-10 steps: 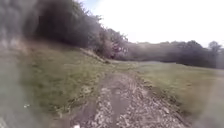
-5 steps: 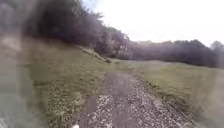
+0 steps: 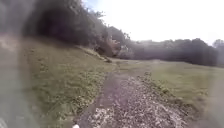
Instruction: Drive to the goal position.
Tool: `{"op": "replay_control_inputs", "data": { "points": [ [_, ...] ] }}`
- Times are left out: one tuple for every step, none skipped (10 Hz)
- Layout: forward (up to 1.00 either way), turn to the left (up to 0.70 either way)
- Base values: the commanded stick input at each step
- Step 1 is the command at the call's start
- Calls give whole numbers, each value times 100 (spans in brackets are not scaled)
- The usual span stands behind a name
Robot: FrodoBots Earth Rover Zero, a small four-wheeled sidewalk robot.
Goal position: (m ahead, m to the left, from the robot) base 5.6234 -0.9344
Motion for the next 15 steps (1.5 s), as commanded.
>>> {"op": "replay_control_inputs", "data": {
  "points": [
    [100,0],
    [100,0],
    [100,0],
    [100,0],
    [100,0],
    [100,-2],
    [100,-7],
    [100,-12],
    [100,-16],
    [100,-21],
    [100,-21],
    [100,-21],
    [100,-21],
    [100,-21],
    [100,-21]
  ]
}}
